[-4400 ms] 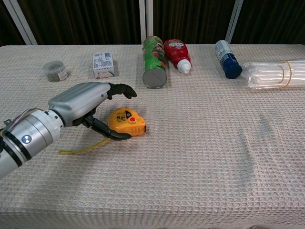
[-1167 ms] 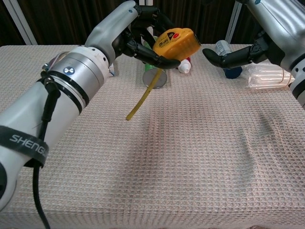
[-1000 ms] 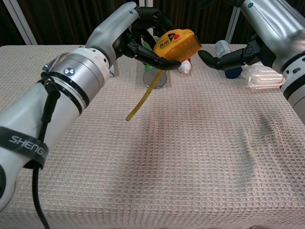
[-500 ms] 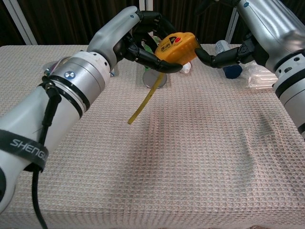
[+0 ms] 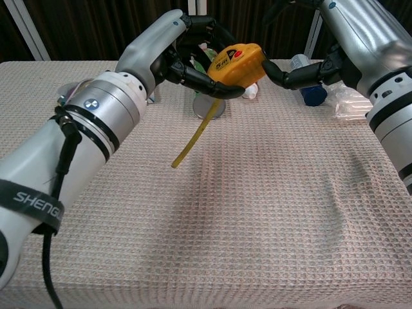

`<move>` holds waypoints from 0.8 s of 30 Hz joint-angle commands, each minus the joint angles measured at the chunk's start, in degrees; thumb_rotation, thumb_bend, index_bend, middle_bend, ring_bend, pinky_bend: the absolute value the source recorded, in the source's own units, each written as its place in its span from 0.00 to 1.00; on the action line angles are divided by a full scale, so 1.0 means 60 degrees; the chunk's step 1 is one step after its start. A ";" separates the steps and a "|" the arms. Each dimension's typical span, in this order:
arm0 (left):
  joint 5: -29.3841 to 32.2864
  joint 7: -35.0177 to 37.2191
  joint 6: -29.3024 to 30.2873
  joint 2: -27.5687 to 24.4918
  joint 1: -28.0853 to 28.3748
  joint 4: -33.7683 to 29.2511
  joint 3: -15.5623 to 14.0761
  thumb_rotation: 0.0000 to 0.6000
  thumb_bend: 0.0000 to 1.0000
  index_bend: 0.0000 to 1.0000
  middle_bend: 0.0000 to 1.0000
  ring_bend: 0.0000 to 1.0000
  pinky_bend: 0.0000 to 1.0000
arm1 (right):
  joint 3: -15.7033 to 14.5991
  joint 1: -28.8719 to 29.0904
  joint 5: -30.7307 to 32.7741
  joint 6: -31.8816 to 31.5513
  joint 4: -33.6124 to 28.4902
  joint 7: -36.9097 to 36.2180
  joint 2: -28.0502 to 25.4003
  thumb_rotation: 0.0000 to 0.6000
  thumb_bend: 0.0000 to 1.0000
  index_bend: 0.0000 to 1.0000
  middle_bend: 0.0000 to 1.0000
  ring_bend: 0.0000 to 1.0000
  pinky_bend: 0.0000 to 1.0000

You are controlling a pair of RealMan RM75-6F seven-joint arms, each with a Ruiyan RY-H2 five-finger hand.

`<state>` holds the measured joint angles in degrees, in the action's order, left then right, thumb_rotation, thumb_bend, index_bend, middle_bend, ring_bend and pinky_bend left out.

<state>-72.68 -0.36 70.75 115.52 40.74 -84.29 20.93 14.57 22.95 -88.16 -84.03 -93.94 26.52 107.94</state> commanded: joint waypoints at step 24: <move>-0.0357 0.0389 0.0256 0.0077 -0.0036 0.0149 -0.0105 1.00 0.27 0.54 0.53 0.49 0.59 | 0.0024 0.0145 0.0173 -0.0173 0.0071 -0.0311 0.0091 1.00 0.48 0.53 0.10 0.00 0.00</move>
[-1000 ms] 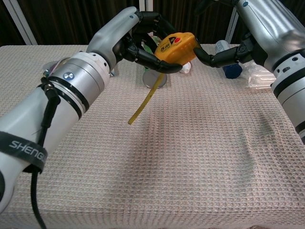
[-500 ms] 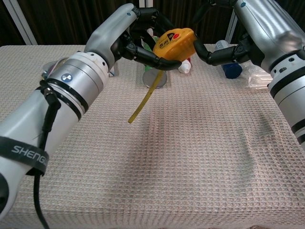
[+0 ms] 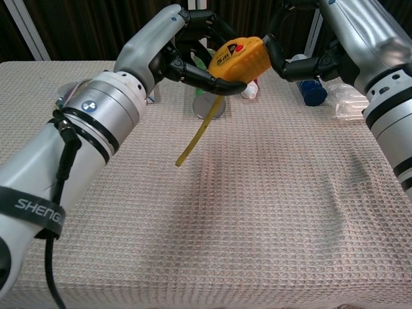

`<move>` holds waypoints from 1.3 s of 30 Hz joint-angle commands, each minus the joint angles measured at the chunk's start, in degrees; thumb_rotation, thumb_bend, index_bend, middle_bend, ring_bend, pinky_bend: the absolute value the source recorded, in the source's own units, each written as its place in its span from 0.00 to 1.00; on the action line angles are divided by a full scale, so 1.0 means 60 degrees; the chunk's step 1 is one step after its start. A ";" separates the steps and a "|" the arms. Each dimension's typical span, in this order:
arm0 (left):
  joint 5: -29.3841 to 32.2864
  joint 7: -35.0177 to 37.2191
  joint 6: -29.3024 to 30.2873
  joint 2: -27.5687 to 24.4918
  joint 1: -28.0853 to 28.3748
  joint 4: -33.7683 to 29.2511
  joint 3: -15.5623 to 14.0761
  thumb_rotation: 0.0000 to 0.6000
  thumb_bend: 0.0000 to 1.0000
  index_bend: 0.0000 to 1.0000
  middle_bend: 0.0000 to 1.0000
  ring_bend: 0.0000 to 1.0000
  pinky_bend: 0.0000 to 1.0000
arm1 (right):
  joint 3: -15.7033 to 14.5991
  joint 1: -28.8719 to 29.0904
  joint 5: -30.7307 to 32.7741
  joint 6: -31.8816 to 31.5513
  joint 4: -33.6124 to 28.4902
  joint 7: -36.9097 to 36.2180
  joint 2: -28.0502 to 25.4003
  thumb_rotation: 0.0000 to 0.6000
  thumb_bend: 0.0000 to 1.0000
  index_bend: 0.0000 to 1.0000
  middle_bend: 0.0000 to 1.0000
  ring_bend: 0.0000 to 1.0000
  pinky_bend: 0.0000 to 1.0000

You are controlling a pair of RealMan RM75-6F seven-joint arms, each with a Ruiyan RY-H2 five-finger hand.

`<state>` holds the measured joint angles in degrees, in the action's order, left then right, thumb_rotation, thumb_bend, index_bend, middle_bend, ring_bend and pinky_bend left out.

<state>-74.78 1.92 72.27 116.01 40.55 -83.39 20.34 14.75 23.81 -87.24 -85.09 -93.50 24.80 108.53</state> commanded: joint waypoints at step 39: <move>-0.1396 0.4816 0.0513 -0.2455 -0.1555 0.1988 -0.1523 1.00 0.34 0.59 0.57 0.54 0.62 | 0.0492 -0.1791 -0.0225 -0.2222 -0.1718 -0.3899 -0.3300 1.00 0.49 0.74 0.19 0.00 0.00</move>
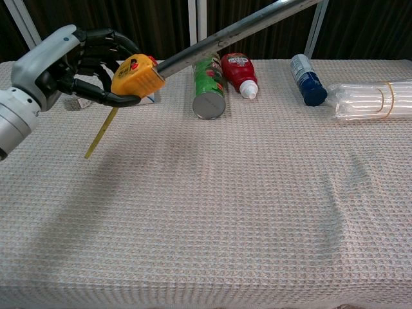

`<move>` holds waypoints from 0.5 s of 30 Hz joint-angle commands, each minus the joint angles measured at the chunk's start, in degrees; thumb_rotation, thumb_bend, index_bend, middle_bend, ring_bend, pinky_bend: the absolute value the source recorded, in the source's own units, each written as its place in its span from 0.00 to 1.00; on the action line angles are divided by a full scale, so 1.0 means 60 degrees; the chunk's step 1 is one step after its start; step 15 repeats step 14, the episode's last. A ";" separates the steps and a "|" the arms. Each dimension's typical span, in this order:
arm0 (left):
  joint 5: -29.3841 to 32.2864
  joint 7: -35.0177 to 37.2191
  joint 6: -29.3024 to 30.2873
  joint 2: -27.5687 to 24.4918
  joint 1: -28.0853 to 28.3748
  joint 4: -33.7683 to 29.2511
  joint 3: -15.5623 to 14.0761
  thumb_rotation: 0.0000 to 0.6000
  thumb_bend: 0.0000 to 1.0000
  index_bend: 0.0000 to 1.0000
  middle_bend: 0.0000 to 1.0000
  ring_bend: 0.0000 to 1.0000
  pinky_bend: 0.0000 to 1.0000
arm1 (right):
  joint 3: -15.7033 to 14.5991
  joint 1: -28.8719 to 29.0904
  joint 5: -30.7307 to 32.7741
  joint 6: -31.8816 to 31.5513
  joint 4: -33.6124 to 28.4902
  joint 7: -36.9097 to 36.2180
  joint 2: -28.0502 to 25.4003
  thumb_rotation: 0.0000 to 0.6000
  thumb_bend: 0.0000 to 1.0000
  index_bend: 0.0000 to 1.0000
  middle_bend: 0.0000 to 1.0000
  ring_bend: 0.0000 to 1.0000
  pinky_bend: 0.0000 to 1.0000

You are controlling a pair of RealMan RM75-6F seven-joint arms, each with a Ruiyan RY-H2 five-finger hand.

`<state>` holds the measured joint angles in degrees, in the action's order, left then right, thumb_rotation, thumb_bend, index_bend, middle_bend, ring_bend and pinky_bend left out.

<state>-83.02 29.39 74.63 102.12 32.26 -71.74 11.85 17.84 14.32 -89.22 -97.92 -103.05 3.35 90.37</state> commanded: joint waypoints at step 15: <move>-0.0474 0.0437 0.0497 -0.0363 -0.0522 0.0010 -0.0546 1.00 0.34 0.60 0.58 0.55 0.63 | 0.0099 -0.0395 0.0103 -0.0347 -0.0133 -0.0981 -0.0528 1.00 0.49 0.75 0.19 0.00 0.00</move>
